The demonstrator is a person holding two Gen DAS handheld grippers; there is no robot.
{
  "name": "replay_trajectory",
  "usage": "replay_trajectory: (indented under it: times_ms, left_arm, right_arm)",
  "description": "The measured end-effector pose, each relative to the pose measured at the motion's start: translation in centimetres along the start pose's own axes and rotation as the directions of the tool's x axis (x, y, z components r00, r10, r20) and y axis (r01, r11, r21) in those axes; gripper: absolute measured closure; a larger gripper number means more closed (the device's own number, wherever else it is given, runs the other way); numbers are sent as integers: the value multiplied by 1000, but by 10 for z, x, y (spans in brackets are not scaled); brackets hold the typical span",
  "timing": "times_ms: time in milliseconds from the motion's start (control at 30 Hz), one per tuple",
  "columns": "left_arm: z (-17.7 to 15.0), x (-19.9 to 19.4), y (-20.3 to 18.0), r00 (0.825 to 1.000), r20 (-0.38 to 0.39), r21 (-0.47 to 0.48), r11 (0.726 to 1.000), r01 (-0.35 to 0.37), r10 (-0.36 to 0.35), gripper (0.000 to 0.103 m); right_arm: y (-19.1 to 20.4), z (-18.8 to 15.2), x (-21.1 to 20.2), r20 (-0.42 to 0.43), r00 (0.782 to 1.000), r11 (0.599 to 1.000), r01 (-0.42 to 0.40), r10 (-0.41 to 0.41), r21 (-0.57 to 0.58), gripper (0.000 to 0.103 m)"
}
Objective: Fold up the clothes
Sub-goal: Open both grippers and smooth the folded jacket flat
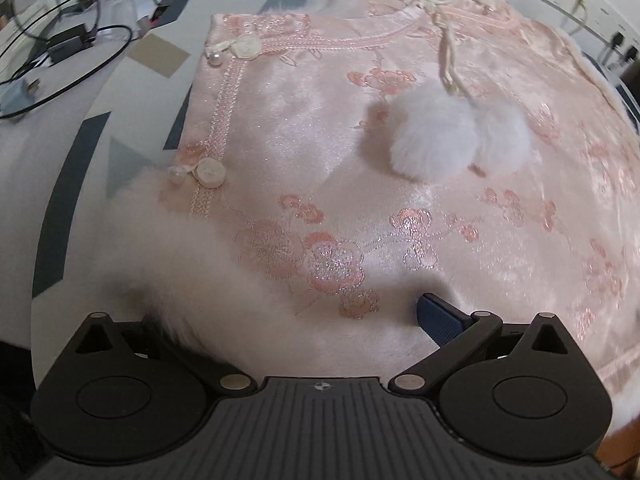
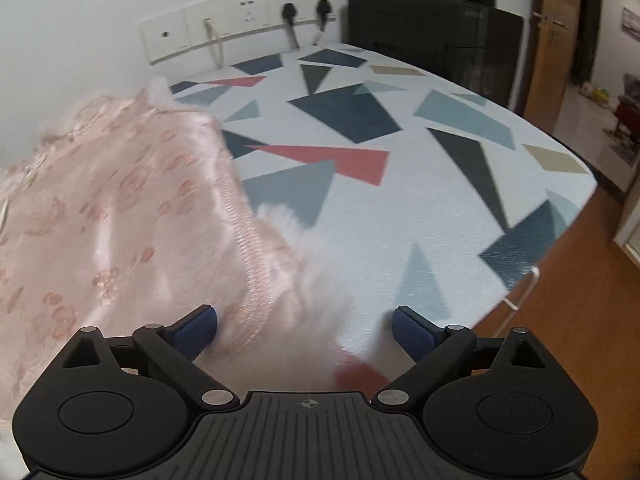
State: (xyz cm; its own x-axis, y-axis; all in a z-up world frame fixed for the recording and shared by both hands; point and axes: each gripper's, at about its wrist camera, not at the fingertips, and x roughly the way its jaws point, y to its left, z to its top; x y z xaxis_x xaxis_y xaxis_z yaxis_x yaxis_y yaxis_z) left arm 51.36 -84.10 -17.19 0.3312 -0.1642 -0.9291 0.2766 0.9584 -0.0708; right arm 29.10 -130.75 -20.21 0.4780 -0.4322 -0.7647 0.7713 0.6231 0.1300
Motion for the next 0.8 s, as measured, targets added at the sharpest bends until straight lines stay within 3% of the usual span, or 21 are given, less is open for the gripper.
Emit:
replay_trajectory:
  times_ms: [100,233,533,667,800]
  left_arm:
    - [0,-1,-4,1000,3,-41,999,-21,22,0]
    - [0,-2,-9,999,6,-97,994,-51,52,0]
    - [-10,-7,-25,989,59,-224,967,-118,134,0]
    - [-12,-9,-35,981,97,-203,969,-143,166,0]
    - [-15,-8,-37,978,135,-185,974,-131,158,0]
  right_arm:
    - [-13,1,-27,46,998,997,-38,35,74,1]
    - [-34,-6,-68,125,991,994,-61,49,94,1]
    - [-95,-12,-103,190,975,984,85,-115,158,1]
    - [-116,-18,-108,202,970,979,102,-138,178,1]
    - [-130,-26,-104,197,975,977,63,-104,202,1]
